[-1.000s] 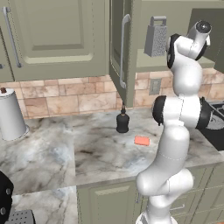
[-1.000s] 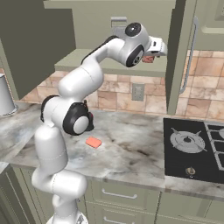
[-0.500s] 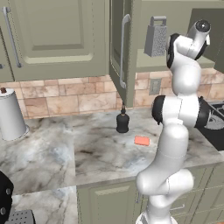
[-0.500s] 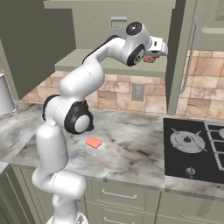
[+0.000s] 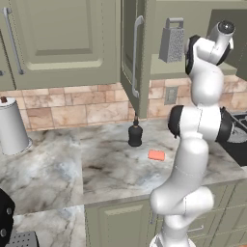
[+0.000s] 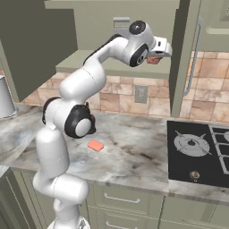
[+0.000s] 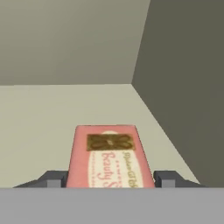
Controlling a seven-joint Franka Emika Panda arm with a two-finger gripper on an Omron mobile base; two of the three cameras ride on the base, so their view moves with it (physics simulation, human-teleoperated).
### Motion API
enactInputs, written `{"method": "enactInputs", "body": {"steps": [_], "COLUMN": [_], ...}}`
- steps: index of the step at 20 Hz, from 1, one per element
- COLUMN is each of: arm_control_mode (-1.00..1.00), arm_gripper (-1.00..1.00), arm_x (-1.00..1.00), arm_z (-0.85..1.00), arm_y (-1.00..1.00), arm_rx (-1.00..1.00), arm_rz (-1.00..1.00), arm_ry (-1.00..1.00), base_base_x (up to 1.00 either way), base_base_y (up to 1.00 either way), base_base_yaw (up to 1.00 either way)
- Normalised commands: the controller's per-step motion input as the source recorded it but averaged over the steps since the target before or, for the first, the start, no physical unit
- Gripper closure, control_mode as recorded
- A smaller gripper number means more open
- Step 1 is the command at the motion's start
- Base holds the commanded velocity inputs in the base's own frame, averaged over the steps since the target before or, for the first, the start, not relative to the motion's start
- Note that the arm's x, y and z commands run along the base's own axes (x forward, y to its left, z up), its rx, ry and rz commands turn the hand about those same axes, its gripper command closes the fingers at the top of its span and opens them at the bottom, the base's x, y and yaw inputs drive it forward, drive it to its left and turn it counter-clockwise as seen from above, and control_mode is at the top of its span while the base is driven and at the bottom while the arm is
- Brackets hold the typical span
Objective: Pick the bar soap and bar soap from the cabinet and place them on the counter.
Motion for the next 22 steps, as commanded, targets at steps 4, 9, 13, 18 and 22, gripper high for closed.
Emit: {"method": "enactInputs", "body": {"steps": [4,9,13,18,22], "arm_control_mode": [-1.00,-1.00,-1.00,-1.00,-1.00], "arm_gripper": [1.00,1.00,1.00,1.00,1.00], "arm_x": [-0.63,-0.78,-0.92,-0.98,-1.00], "arm_z": [0.13,0.04,-0.06,-0.15,-0.19], "arm_y": [0.05,0.11,0.31,0.40,0.43], "arm_rx": [0.00,0.00,-0.04,-0.08,-0.09], "arm_rz": [0.00,0.00,0.00,0.00,0.00], "arm_ry": [0.00,0.00,-0.02,-0.09,-0.11], "base_base_x": [0.00,0.00,0.00,0.00,0.00], "base_base_y": [0.00,0.00,0.00,0.00,0.00], "base_base_yaw": [0.00,0.00,0.00,0.00,0.00]}}
